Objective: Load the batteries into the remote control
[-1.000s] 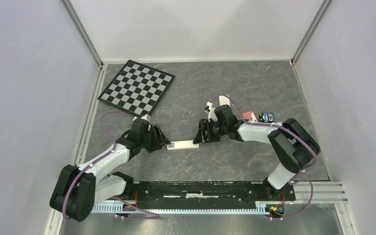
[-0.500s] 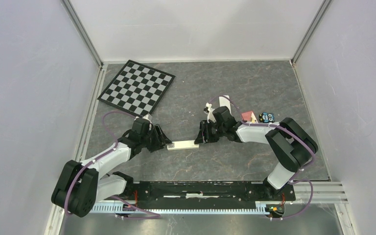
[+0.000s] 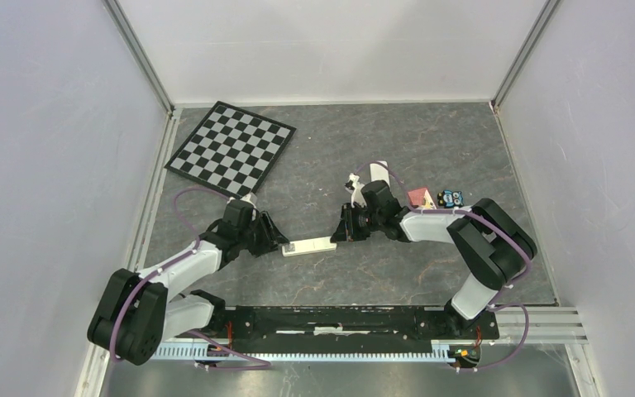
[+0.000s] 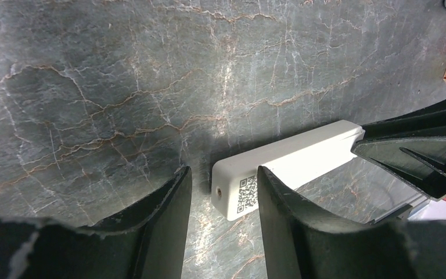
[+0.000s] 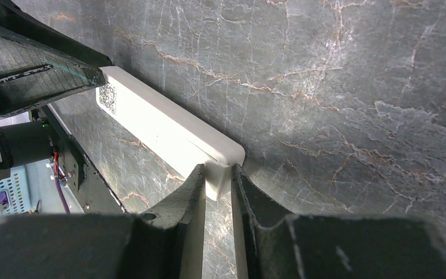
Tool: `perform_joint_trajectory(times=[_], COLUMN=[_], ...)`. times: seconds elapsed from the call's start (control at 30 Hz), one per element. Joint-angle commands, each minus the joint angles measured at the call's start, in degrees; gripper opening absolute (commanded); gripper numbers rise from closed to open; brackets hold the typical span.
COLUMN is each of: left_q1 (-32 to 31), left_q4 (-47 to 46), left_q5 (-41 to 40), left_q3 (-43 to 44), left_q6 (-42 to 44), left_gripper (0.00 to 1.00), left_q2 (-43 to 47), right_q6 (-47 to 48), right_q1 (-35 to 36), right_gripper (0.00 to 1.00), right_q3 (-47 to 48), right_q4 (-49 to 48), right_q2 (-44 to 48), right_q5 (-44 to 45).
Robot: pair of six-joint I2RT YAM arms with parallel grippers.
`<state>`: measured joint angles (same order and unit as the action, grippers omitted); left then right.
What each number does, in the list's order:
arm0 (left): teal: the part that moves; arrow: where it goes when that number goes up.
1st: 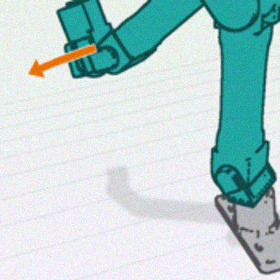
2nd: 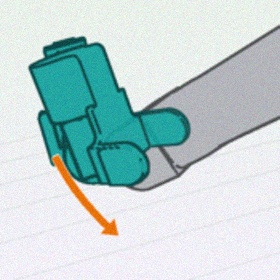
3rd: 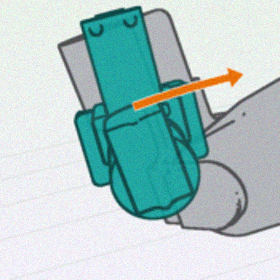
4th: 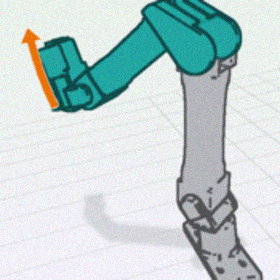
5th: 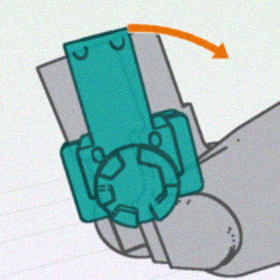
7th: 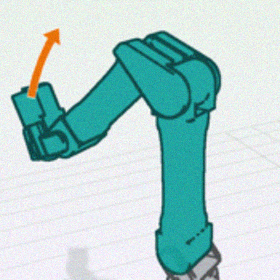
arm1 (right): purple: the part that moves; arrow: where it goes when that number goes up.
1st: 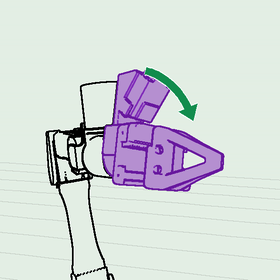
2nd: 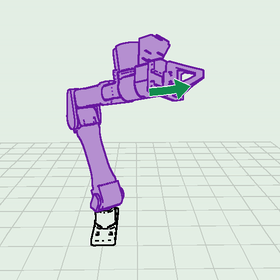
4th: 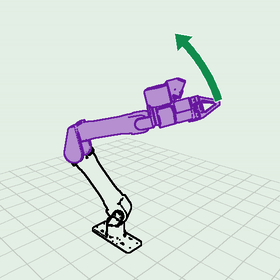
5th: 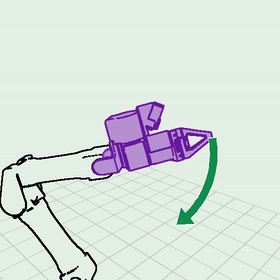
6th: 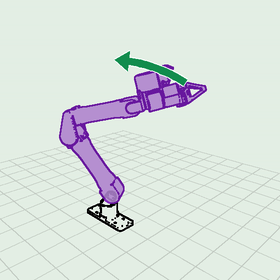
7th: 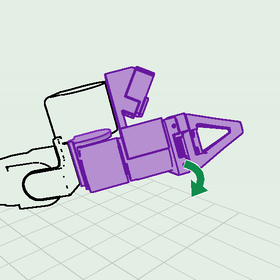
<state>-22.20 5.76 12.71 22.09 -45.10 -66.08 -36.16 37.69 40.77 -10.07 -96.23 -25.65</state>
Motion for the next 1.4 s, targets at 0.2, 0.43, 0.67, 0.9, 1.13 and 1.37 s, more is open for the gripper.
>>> perform_joint_trajectory(times=[0.2,0.43,0.67,0.9,1.13,1.37], left_q1=[0.4,0.4,0.3,0.4,0.3,0.0], left_q4=[-0.9,-1.1,-4.2,-9.2,-11.6,-13.7], left_q5=[1.0,1.4,4.4,8.0,9.3,9.7], left_q3=[-0.9,-0.9,-2.0,-3.8,-4.7,-6.9], left_q6=[0.1,-0.1,-2.3,-4.6,-6.6,-7.8], left_gripper=[0.47,0.44,0.36,0.29,0.24,0.22], left_q2=[-1.0,-1.5,-1.9,-4.0,-4.8,-4.0], right_q6=[2.5,2.7,0.0,-7.8,-14.5,-18.6], right_q1=[0.3,0.3,3.7,10.3,17.3,24.2], right_gripper=[0.20,0.20,0.22,0.23,0.16,0.14], right_q3=[-2.1,-2.0,-3.4,-4.9,-4.8,-1.2], right_q4=[1.9,2.2,0.7,-3.0,-3.0,-2.3], right_q2=[-0.3,0.2,-0.5,-0.1,-0.7,-3.4], right_q5=[3.4,4.2,5.6,10.2,16.6,20.7])
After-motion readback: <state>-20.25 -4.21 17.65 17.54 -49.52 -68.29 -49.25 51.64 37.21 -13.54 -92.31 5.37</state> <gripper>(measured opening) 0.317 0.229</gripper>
